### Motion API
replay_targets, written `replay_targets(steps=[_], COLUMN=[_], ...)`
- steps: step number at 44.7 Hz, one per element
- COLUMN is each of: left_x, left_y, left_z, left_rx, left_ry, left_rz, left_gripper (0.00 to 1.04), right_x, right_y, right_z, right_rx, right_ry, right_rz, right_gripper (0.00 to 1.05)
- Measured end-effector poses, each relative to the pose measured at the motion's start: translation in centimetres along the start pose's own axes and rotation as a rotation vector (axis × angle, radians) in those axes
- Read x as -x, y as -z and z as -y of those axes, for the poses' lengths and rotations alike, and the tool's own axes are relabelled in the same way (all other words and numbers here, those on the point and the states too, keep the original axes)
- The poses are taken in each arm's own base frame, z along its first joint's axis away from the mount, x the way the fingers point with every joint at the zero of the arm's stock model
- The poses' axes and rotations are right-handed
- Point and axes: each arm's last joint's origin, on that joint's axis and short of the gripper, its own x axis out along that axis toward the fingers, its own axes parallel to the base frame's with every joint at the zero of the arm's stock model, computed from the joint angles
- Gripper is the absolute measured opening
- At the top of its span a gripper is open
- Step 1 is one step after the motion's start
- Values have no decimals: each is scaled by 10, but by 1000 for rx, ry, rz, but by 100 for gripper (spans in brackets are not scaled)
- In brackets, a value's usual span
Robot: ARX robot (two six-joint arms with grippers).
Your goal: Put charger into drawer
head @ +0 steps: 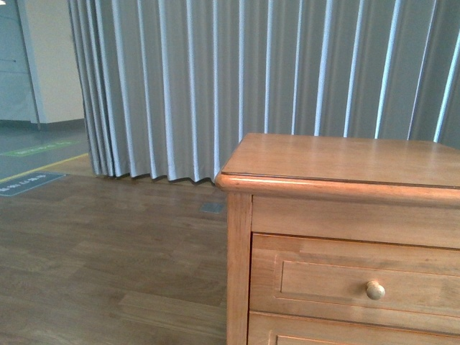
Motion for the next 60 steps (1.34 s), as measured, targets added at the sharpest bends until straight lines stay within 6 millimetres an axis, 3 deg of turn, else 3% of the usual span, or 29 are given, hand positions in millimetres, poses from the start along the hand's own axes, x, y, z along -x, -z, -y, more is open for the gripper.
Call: replay_targets(steps=[25, 46, 60], left_x=[0, 0, 0], left_y=[0, 0, 0], left_z=[0, 0, 0], left_rx=[0, 0, 0], left_ry=[0, 0, 0], left_rz=[0, 0, 0], left_gripper=[99, 99, 99], right_x=[17, 18, 18], right_y=[3, 3, 3], right_z=[0, 0, 0], right_rx=[0, 1, 1], right_ry=[-3, -3, -3], right_rz=[-7, -5, -5], right_gripper=[2, 2, 50])
